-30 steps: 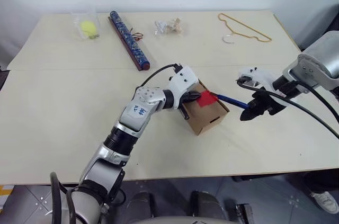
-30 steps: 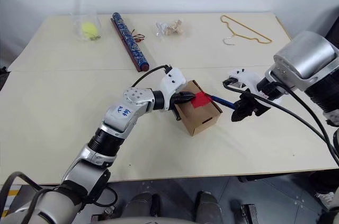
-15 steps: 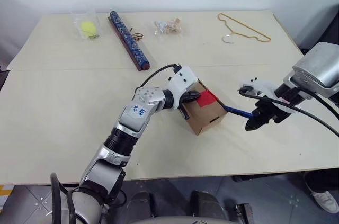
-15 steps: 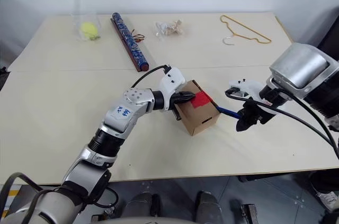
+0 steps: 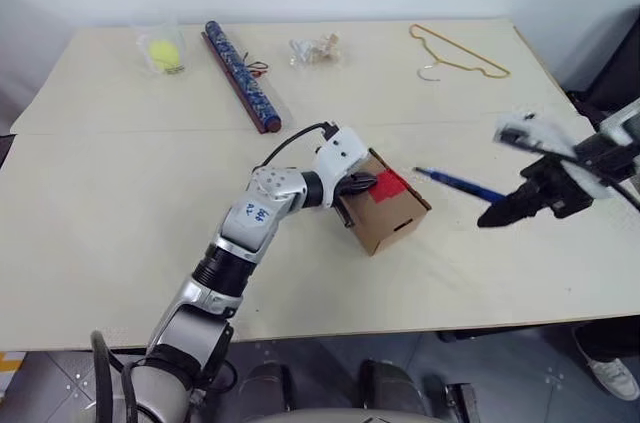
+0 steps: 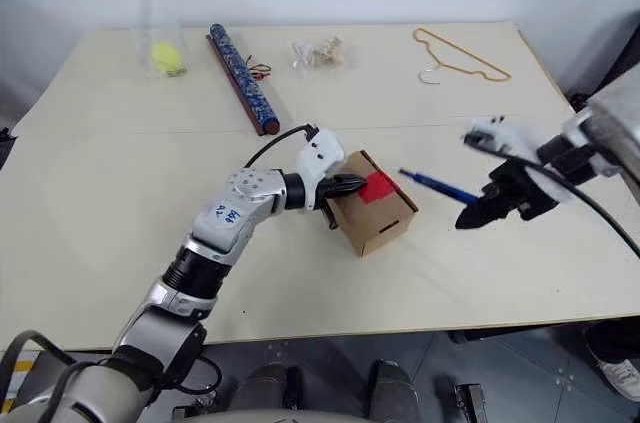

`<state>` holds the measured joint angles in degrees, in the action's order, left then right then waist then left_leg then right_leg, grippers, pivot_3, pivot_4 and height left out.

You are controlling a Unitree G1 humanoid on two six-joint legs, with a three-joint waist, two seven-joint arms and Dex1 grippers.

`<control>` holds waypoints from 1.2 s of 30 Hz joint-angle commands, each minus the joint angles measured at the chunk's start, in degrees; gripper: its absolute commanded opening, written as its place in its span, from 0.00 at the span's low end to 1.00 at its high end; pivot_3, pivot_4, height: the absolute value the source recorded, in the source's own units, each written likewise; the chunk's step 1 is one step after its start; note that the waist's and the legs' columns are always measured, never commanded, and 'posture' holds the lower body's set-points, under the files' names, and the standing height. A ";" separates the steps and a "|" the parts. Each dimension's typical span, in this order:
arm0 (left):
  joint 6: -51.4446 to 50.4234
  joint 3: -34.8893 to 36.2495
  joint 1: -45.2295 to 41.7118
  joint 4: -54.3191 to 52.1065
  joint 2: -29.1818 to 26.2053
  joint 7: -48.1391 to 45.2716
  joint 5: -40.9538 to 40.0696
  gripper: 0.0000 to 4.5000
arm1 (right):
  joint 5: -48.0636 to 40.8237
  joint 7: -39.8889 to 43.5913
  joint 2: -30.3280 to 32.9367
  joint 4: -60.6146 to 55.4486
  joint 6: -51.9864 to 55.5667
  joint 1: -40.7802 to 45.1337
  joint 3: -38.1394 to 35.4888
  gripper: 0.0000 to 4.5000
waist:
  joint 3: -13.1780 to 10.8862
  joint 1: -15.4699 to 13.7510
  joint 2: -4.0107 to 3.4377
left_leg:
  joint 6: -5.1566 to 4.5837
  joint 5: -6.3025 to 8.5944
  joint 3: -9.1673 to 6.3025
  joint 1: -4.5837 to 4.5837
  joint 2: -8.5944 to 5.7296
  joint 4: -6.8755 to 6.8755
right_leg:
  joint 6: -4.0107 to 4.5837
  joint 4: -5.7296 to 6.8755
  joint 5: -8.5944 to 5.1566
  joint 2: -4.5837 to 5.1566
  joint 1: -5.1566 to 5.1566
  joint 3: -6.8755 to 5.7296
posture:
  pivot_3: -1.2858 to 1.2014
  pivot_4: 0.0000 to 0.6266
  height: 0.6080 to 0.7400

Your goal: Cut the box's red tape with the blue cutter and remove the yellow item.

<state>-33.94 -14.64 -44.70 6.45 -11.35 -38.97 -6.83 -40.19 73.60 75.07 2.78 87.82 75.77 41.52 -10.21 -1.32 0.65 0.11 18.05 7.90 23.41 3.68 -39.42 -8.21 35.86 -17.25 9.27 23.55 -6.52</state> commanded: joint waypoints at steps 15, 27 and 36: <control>14.37 10.96 7.61 -2.92 -22.13 -25.32 -11.34 0.00 | 15.79 -20.10 -18.86 24.10 -61.96 -47.66 -46.56 0.04 | -0.05 0.34 -0.10 | -0.02 0.00 0.37 -0.09 0.03 -0.06 | -0.16 0.00 0.14 0.05 0.00 -0.11 | 0.52 0.24 1.00; 7.99 13.32 19.90 -13.67 -23.91 -21.14 -14.51 0.00 | 11.73 -4.77 -16.36 23.70 -68.57 -49.42 -55.62 0.69 | -0.06 0.26 -0.09 | -0.02 0.00 0.37 -0.14 0.03 -0.04 | -0.19 0.01 0.16 0.04 -0.02 -0.03 | 0.52 0.24 1.00; 4.15 8.89 16.67 -12.78 -17.12 -11.53 -11.31 0.00 | 22.05 -9.78 -26.04 16.11 -77.98 -48.54 -46.95 0.31 | 0.01 0.33 0.05 | -0.03 0.00 0.38 -0.22 0.05 -0.20 | -0.16 0.05 0.18 0.04 -0.14 0.01 | 0.52 0.24 1.00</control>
<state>-29.31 -5.33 -26.51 -5.93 -29.10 -52.03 -18.60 -21.40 66.87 50.00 18.65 14.10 26.16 -6.41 -10.20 -0.99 0.71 0.07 18.06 8.30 23.20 3.73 -39.63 -8.38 35.90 -17.04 9.31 23.41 -6.49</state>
